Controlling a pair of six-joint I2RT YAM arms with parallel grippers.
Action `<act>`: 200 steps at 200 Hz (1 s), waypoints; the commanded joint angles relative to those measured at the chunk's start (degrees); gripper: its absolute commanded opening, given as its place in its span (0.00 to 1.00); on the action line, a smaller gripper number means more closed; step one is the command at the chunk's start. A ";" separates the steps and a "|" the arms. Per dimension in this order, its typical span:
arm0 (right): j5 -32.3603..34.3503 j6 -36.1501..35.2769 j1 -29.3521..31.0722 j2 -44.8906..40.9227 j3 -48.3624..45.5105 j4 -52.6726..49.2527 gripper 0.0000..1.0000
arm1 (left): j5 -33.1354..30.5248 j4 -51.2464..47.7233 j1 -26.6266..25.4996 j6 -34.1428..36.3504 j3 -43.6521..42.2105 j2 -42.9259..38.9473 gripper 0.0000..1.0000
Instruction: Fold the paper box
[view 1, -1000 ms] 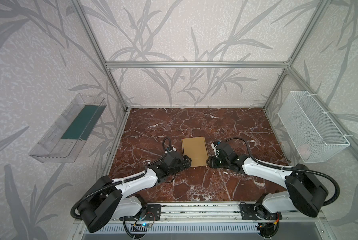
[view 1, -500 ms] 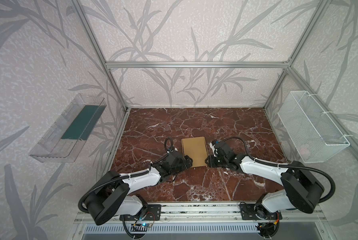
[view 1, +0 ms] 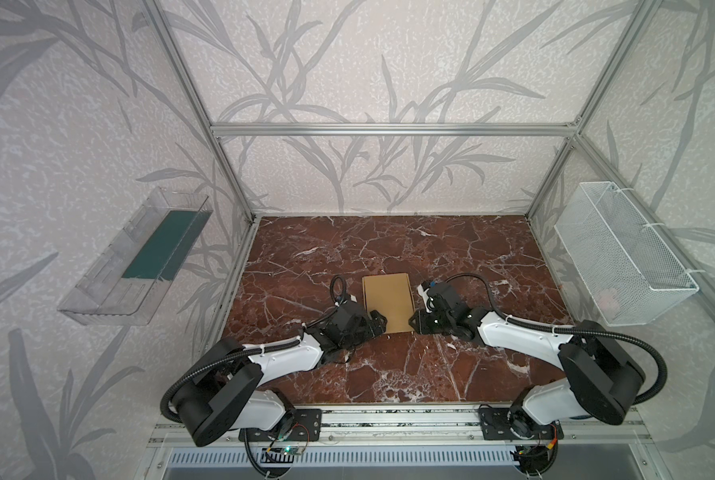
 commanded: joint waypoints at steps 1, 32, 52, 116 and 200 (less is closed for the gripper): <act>0.31 0.18 0.10 0.76 1.28 0.82 0.27 | 0.39 1.72 -0.20 -0.84 0.84 0.83 0.98; -0.02 0.37 0.07 0.81 1.23 1.22 0.25 | 0.20 1.40 -0.30 -0.74 0.76 0.34 0.98; 0.20 0.36 0.07 0.74 1.19 1.14 0.25 | -0.68 -1.73 -0.19 0.63 1.82 -0.83 0.98; -0.15 0.44 -0.02 0.85 0.94 1.32 0.25 | -7.72 -24.11 2.01 12.88 14.58 -5.07 0.99; -0.55 0.40 -0.01 -0.38 0.13 1.49 0.25 | -6.44 -45.78 12.71 28.26 47.07 17.70 0.99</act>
